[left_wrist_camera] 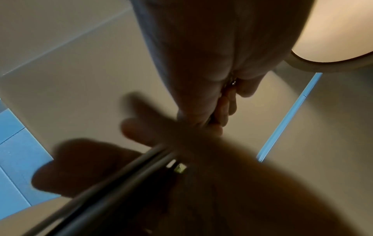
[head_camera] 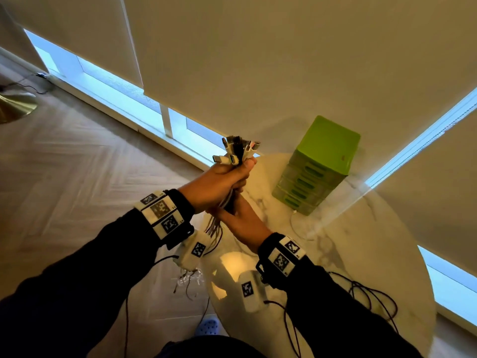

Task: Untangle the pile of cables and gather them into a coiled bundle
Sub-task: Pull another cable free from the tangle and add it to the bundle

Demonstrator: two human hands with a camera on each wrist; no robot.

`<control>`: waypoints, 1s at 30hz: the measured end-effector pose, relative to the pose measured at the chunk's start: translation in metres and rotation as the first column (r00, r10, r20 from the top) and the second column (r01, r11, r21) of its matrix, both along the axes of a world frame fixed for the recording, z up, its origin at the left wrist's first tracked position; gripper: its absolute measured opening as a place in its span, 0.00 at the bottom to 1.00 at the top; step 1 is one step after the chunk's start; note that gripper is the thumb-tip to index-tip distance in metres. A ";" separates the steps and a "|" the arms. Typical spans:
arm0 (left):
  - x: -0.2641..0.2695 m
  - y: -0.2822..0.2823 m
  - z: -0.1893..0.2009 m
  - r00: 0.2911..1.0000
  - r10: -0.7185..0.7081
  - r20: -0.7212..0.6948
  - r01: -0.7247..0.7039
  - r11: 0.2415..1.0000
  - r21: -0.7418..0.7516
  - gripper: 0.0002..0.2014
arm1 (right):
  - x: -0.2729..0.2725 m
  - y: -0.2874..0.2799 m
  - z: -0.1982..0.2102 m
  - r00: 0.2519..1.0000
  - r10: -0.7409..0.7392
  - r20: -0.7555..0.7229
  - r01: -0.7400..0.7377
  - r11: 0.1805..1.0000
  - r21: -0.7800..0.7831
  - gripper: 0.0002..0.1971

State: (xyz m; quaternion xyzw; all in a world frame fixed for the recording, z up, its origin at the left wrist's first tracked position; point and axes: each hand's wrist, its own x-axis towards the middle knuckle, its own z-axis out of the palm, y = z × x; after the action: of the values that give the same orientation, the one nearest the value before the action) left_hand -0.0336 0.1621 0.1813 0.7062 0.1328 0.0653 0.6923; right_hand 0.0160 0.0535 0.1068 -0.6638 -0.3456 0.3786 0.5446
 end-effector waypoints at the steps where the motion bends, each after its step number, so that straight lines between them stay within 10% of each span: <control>1: 0.003 -0.003 -0.001 1.000 -0.023 -0.008 0.022 1.000 -0.017 0.16 | -0.002 -0.005 0.001 0.995 -0.061 -0.075 0.064 0.997 0.036 0.10; 9: 0.038 -0.037 -0.014 0.982 -0.160 0.100 0.182 0.941 -0.286 0.20 | 0.012 -0.061 0.019 0.906 -0.270 -0.326 0.294 0.955 0.027 0.08; 21: 0.084 -0.112 -0.028 0.952 -0.305 -0.024 0.306 0.950 0.068 0.20 | 0.040 -0.138 -0.016 0.980 -0.179 0.090 0.194 0.958 -0.210 0.15; 30: 0.105 -0.092 -0.077 0.991 -0.100 -0.086 0.081 0.975 -0.208 0.16 | 0.053 -0.248 -0.123 0.976 -0.119 0.182 0.216 0.641 -0.736 0.12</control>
State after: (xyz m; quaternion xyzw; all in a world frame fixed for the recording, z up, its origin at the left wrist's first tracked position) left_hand 0.0710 0.0698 0.1042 0.6392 0.1394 -0.0142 0.7561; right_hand 0.0686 -0.1942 -0.0161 -0.8792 -0.1264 0.3959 0.2330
